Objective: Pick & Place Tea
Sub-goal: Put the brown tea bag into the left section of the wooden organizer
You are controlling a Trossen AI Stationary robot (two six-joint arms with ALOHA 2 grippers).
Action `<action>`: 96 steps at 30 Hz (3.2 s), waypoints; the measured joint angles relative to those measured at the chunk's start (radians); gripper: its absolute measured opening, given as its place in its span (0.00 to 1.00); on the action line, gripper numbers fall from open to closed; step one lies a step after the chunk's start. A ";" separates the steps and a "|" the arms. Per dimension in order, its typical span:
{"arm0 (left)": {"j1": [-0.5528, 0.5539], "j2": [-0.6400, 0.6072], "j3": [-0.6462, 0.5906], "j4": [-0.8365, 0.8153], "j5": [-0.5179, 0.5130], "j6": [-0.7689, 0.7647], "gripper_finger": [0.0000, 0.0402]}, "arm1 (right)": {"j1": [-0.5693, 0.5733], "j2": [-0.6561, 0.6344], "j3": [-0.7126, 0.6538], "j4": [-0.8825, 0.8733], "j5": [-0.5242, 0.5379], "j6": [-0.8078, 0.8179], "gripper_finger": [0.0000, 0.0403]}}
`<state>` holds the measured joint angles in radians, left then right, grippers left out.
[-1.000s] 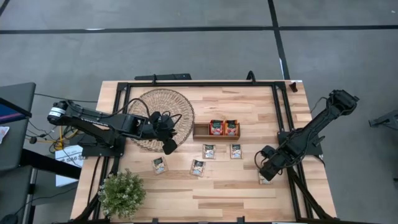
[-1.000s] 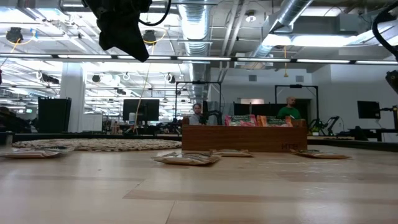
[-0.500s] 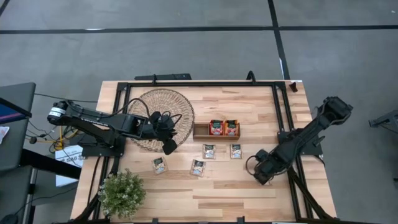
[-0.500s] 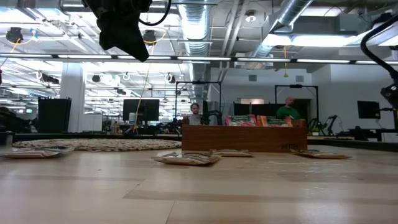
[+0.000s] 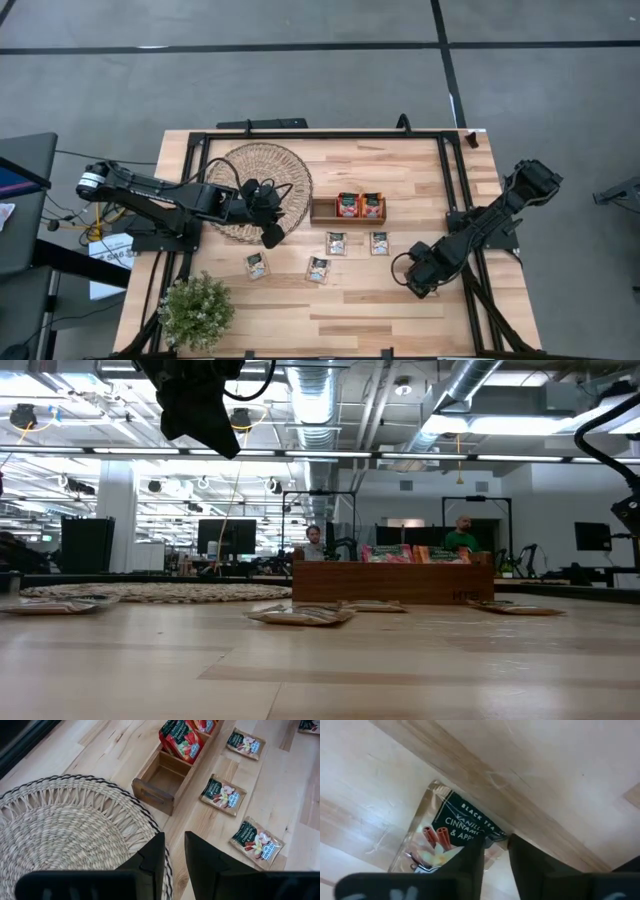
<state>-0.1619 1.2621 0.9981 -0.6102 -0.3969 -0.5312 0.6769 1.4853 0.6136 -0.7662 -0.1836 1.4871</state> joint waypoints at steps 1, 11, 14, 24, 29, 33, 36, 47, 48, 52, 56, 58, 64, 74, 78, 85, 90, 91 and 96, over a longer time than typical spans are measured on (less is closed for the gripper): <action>0.000 0.000 0.000 0.000 0.000 0.001 0.16 | 0.000 0.000 0.000 0.000 0.000 0.006 0.17; 0.000 0.000 0.000 0.000 0.000 0.004 0.16 | 0.000 0.000 0.000 -0.015 0.004 0.032 0.01; 0.000 0.000 0.000 0.013 0.000 0.004 0.16 | -0.004 -0.001 0.000 -0.019 0.003 0.031 0.01; 0.000 0.000 0.000 0.237 0.080 0.100 0.16 | -0.014 -0.101 0.071 -0.071 0.223 -0.003 0.00; 0.000 0.000 0.000 0.382 0.115 0.145 0.16 | -0.028 -0.174 0.130 -0.100 0.359 -0.034 0.00; 0.003 0.000 0.000 0.478 0.143 0.161 0.16 | -0.055 -0.211 0.189 -0.105 0.427 -0.134 0.00; 0.017 0.000 0.000 0.521 0.186 0.160 0.16 | -0.087 -0.219 0.245 -0.106 0.456 -0.247 0.00; 0.086 0.000 0.000 0.606 0.348 0.099 0.16 | -0.295 -0.219 0.493 -0.064 0.465 -0.751 0.00; 0.090 0.000 0.000 0.614 0.361 0.095 0.16 | -0.319 -0.220 0.510 -0.051 0.451 -0.788 0.00; 0.105 0.000 0.000 0.622 0.380 0.079 0.16 | -0.403 -0.220 0.563 0.005 0.391 -0.892 0.00; 0.119 0.000 0.000 0.630 0.384 0.066 0.16 | -0.465 -0.220 0.573 0.082 0.344 -0.955 0.00; 0.126 0.010 0.000 0.645 0.384 0.066 0.18 | -0.485 -0.220 0.573 0.117 0.328 -0.976 0.00; 0.156 0.086 0.026 0.704 0.442 0.040 0.29 | -0.521 -0.185 0.574 0.178 0.272 -1.025 0.00; 0.194 0.225 0.195 0.595 0.518 0.125 0.39 | -0.527 -0.113 0.575 0.191 0.205 -1.053 0.00; 0.213 0.244 0.216 0.547 0.555 0.124 0.39 | -0.527 -0.116 0.575 0.202 0.204 -1.059 0.00; 0.228 0.245 0.216 0.532 0.625 0.119 0.39 | -0.529 -0.113 0.612 0.193 0.201 -1.092 0.00; 0.228 0.244 0.216 0.520 0.672 0.117 0.39 | -0.529 -0.113 0.638 0.193 0.201 -1.105 0.00; 0.228 0.245 0.216 0.514 0.673 0.117 0.39 | -0.529 -0.113 0.639 0.192 0.201 -1.105 0.00; 0.228 0.245 0.216 0.509 0.673 0.117 0.39 | -0.529 -0.112 0.639 0.191 0.201 -1.105 0.00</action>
<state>0.0661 1.5066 1.2137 -0.1011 0.2760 -0.4145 0.1478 1.3735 1.2526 -0.5754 0.0174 0.3821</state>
